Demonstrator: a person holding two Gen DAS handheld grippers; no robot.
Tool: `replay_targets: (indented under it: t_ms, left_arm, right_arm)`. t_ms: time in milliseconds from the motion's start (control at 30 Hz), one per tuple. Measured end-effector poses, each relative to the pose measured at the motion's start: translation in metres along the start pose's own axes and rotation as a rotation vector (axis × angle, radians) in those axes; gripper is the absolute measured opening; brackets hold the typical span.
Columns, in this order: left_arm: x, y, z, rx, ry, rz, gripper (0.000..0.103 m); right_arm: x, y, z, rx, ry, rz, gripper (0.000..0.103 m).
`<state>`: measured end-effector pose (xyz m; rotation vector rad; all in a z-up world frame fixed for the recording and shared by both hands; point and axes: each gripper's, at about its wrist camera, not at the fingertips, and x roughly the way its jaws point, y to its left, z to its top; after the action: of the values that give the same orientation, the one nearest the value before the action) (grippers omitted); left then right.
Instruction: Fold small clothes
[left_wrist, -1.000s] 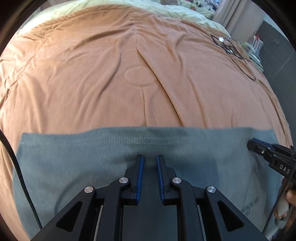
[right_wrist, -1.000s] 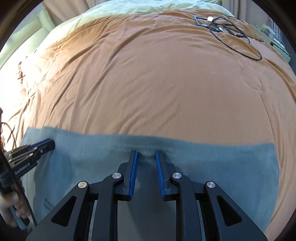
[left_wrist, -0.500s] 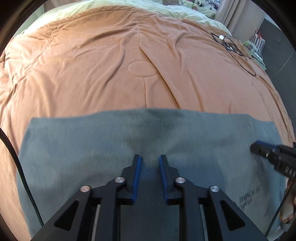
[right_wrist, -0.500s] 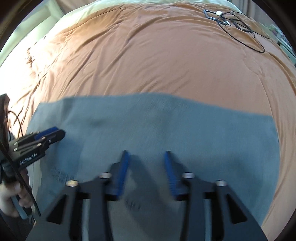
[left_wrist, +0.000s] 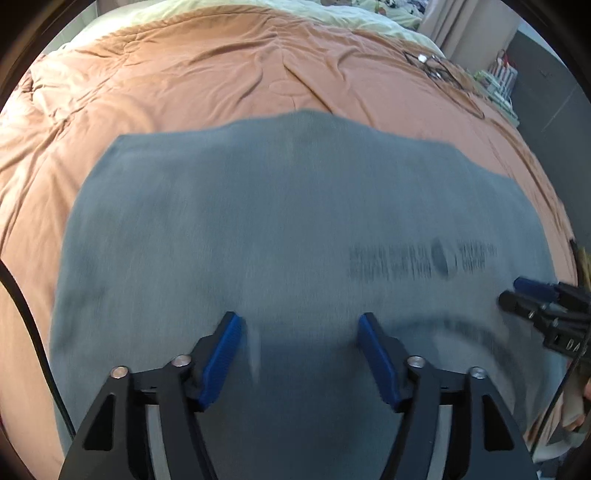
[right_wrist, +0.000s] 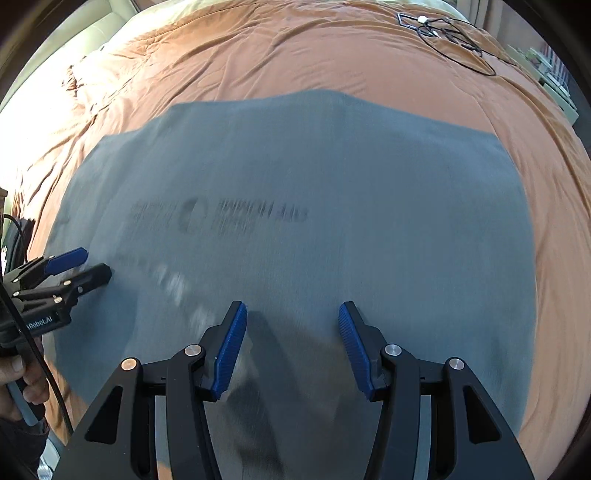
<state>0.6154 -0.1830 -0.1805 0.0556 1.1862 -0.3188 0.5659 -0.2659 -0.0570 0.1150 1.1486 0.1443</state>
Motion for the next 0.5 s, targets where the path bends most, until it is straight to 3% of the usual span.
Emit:
replay_targets:
  t_ms: [200,500]
  left_arm:
    - [-0.018,-0.004,-0.045,0.021,-0.006,0.025,0.074]
    - [-0.037,0.000,-0.093,0.025,-0.011,0.071,0.077]
  right_arm:
    - [-0.016,-0.001,-0.039,0.011,0.000,-0.017,0.050]
    - [-0.039,-0.017,-0.089,0.066,-0.008,0.038,0.050]
